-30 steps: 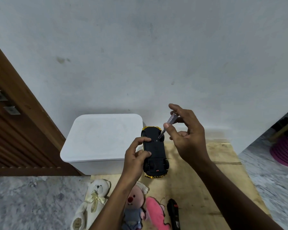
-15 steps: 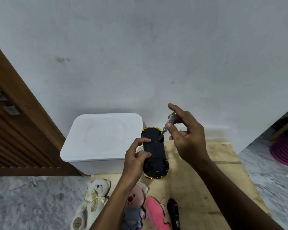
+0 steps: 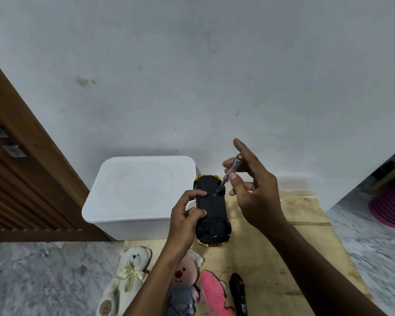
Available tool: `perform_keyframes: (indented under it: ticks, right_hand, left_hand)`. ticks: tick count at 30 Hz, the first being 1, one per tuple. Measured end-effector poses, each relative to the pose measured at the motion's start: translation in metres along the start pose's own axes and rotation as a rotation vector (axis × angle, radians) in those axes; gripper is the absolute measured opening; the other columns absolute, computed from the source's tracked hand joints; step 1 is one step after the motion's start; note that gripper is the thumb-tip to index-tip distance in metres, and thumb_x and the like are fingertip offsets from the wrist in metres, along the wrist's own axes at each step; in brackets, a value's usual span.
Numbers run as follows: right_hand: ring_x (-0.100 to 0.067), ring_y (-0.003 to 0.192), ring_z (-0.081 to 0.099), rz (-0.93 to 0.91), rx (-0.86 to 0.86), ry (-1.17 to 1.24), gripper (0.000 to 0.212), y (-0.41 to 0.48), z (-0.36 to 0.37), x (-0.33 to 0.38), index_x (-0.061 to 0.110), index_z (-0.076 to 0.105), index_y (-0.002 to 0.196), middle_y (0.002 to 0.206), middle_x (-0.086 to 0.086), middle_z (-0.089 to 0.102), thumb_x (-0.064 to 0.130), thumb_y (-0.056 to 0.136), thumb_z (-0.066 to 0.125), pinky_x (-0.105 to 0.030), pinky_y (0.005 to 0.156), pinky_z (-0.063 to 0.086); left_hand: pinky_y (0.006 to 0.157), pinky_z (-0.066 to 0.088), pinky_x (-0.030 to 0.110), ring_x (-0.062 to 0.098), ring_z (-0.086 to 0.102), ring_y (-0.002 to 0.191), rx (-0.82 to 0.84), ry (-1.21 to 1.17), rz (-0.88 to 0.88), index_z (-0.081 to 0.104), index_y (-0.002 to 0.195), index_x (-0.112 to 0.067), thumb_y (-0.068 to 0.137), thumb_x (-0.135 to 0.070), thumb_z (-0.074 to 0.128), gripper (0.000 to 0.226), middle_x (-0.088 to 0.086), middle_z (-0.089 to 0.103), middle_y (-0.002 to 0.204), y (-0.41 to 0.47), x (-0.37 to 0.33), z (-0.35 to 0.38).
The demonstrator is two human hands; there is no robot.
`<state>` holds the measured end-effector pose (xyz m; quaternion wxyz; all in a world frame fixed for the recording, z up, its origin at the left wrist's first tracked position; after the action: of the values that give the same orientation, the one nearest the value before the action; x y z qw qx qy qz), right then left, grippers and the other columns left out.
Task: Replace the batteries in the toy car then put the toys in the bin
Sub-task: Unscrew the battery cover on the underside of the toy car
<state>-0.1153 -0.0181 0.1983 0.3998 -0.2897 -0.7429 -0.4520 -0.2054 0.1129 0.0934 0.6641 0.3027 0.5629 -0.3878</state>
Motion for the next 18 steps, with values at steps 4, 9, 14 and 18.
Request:
perform_keyframes:
  ticks: [4, 9, 14, 18]
  right_hand:
    - [-0.016, 0.099, 0.066, -0.057, -0.029, -0.042, 0.054, 0.0, -0.002, 0.006, 0.033, 0.058, 0.132, 0.104, 0.009, 0.065, 0.004, 0.088, 0.071, -0.029, 0.05, 0.052]
    - [-0.017, 0.094, 0.065, -0.091, -0.015, -0.038, 0.065, 0.0, 0.001, 0.004, 0.034, 0.051, 0.141, 0.098, 0.01, 0.062, -0.002, 0.089, 0.065, -0.046, 0.05, 0.056]
    - [-0.011, 0.101, 0.069, -0.12, -0.015, -0.032, 0.064, -0.001, 0.0, 0.006, 0.029, 0.05, 0.141, 0.102, 0.004, 0.069, -0.006, 0.088, 0.064, -0.025, 0.054, 0.057]
    - [-0.015, 0.092, 0.067, -0.18, -0.052, -0.057, 0.049, -0.001, -0.001, 0.011, 0.025, 0.062, 0.127, 0.1, 0.006, 0.064, 0.003, 0.084, 0.076, -0.023, 0.051, 0.052]
  left_hand:
    - [0.054, 0.051, 0.03, 0.016, 0.062, 0.065, 0.005, -0.007, 0.014, 0.061, 0.108, -0.01, 0.072, -0.005, 0.052, 0.037, -0.011, 0.071, 0.089, 0.0, -0.002, 0.001]
    - [0.057, 0.048, 0.03, 0.019, 0.059, 0.065, 0.004, -0.015, 0.002, 0.062, 0.106, -0.013, 0.072, -0.006, 0.052, 0.036, -0.01, 0.071, 0.082, 0.001, 0.0, -0.001]
    - [0.054, 0.05, 0.029, 0.013, 0.062, 0.064, 0.004, -0.003, 0.001, 0.062, 0.106, -0.013, 0.071, -0.006, 0.052, 0.036, -0.011, 0.072, 0.085, 0.0, 0.0, -0.001]
    - [0.054, 0.051, 0.03, 0.013, 0.064, 0.065, -0.006, -0.004, 0.019, 0.062, 0.106, -0.013, 0.072, -0.005, 0.052, 0.036, -0.011, 0.071, 0.092, 0.001, -0.001, -0.002]
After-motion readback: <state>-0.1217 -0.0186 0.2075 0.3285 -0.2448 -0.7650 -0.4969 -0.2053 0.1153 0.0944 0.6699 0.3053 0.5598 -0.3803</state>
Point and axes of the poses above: each hand's wrist, its own y-axis towards the middle knuckle, its own z-axis out of the palm, x = y × z, the point moved 6 cm from there along y, towards the middle knuckle
